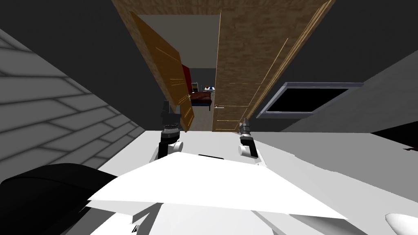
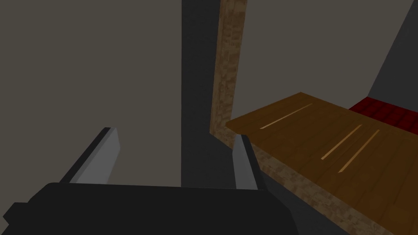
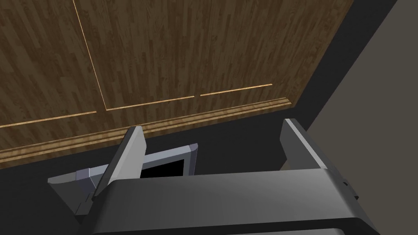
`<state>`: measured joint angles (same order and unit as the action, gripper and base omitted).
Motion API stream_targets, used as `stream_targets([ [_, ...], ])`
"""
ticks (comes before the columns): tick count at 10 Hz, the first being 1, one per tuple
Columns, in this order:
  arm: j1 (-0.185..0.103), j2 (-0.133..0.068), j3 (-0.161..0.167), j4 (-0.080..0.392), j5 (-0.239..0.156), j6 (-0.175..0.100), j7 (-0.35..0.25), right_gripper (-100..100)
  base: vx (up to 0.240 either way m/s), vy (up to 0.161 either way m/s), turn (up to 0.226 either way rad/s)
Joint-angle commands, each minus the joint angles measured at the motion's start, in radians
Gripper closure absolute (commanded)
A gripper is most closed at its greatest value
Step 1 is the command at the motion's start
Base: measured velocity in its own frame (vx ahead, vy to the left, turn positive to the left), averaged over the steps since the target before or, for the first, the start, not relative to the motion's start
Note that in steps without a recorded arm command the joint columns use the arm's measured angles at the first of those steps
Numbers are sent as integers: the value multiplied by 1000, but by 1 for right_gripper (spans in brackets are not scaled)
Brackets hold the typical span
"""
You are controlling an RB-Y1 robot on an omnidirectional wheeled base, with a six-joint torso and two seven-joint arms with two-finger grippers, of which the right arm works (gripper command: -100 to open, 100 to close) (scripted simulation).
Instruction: Push the door open
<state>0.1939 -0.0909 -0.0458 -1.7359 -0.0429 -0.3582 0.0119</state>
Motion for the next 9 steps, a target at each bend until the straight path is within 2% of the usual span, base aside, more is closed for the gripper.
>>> stream_targets([
  [1,-15,-3,2,32,5,6,-11,-100,115,37,50],
  [9,-106,-10,7,207,29,29,-57,-100,107,37,51],
])
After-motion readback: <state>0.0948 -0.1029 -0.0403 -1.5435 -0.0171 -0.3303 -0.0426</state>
